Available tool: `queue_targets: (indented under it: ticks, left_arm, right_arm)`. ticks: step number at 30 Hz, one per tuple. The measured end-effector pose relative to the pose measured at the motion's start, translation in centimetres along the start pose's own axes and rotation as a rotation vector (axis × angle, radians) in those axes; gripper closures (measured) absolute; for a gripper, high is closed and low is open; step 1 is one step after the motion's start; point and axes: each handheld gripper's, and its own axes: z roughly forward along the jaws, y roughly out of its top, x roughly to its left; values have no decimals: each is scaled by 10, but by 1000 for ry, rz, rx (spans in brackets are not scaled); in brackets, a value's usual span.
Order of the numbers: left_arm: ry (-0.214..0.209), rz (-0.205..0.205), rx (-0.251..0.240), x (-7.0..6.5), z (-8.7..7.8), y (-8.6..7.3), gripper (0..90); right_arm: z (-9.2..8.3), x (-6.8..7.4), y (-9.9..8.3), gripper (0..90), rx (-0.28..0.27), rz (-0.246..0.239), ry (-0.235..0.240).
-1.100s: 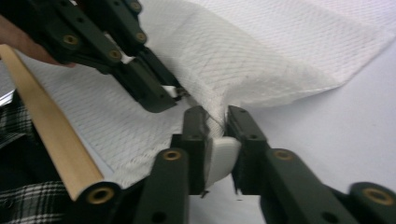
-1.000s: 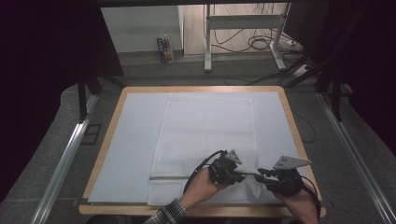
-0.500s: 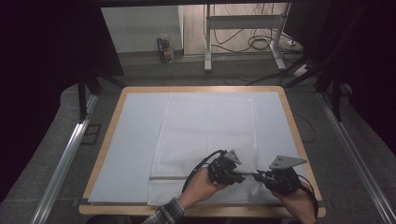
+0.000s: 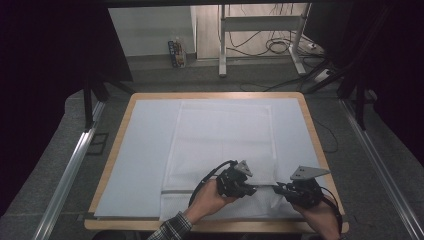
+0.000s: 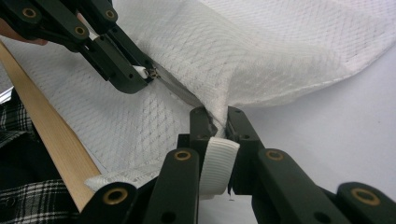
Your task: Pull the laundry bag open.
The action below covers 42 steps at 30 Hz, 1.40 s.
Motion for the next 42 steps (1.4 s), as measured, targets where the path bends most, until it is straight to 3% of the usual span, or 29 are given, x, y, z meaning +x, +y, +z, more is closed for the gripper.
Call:
queue_targets:
  ticks: [6, 12, 14, 27, 42]
  left_arm:
    - [12, 12, 17, -2, -3, -1, 875]
    - [-2, -9, 15, 1, -6, -6, 875]
    - [17, -1, 26, 1, -6, -7, 875]
    - [35, -13, 31, 6, -19, -16, 875]
    - [41, -16, 39, 10, -29, -25, 874]
  right_arm:
    - [1, 1, 0, 817, 9, -8, -4]
    - [1, -1, -1, 817, 19, -4, -2]
    - [1, 0, -1, 817, 26, -9, -11]
    - [-1, -4, -3, 816, 28, 9, -29]
    - [0, -6, -5, 813, 37, 1, -15]
